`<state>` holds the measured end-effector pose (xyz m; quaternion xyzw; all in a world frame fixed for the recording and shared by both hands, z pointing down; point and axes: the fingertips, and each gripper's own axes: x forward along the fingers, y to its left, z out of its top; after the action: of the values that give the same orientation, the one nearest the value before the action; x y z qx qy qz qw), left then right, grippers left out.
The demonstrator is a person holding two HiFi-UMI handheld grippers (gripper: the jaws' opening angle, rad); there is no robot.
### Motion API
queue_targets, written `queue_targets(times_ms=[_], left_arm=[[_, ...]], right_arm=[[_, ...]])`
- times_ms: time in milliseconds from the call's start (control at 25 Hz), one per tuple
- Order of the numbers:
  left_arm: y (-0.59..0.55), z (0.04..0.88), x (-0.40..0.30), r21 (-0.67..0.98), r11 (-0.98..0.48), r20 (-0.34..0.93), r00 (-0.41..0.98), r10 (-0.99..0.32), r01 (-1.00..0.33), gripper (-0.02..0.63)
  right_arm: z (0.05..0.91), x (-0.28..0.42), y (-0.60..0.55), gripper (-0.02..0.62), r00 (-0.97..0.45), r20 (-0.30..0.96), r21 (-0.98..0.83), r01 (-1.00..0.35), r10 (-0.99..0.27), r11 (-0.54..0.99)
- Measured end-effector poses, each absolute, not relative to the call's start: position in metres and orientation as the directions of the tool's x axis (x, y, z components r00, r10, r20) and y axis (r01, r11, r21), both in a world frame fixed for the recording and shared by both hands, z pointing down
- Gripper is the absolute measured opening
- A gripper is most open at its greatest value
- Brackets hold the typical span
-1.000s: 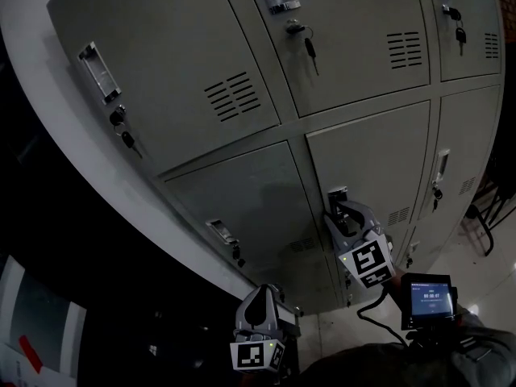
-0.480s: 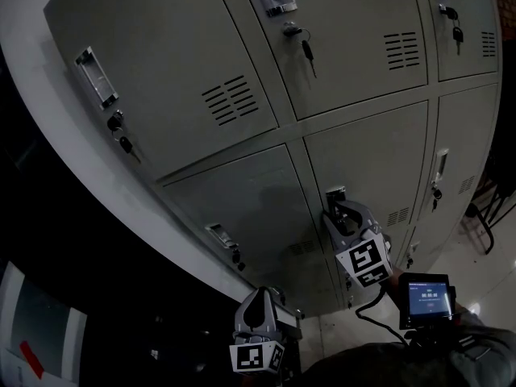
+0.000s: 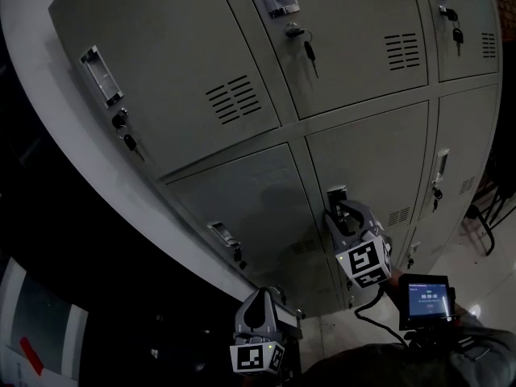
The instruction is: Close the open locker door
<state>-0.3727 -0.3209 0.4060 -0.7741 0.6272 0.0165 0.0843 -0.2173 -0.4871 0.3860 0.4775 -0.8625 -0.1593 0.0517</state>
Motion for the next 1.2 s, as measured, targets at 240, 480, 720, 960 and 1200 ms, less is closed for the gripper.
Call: queue_targets(times_ms=[240, 480, 720, 960, 1200], left_arm=[[-0.318, 0.406, -0.372, -0.107, -0.2, -0.135, 0.213, -0.968, -0.974, 0.002], [-0.318, 0.409, -0.365, -0.088, -0.229, -0.121, 0.239, -0.963, -0.969, 0.002], [-0.318, 0.412, -0.341, -0.072, -0.297, -0.103, 0.303, -0.947, -0.952, 0.002], [-0.293, 0.408, -0.3, -0.055, -0.317, -0.109, 0.322, -0.941, -0.947, 0.002], [-0.247, 0.412, -0.231, -0.037, -0.316, -0.098, 0.318, -0.943, -0.948, 0.002]], right_arm=[[0.385, -0.216, -0.484, 0.148, -0.547, -0.056, 0.31, -0.805, -0.835, 0.506], [0.385, -0.203, -0.471, 0.149, -0.528, -0.046, 0.313, -0.814, -0.848, 0.49], [0.398, -0.181, -0.445, 0.147, -0.505, -0.002, 0.309, -0.821, -0.863, 0.48], [0.401, -0.144, -0.394, 0.143, -0.513, 0.003, 0.285, -0.822, -0.858, 0.493], [0.402, -0.079, -0.325, 0.137, -0.536, 0.005, 0.259, -0.815, -0.844, 0.519]])
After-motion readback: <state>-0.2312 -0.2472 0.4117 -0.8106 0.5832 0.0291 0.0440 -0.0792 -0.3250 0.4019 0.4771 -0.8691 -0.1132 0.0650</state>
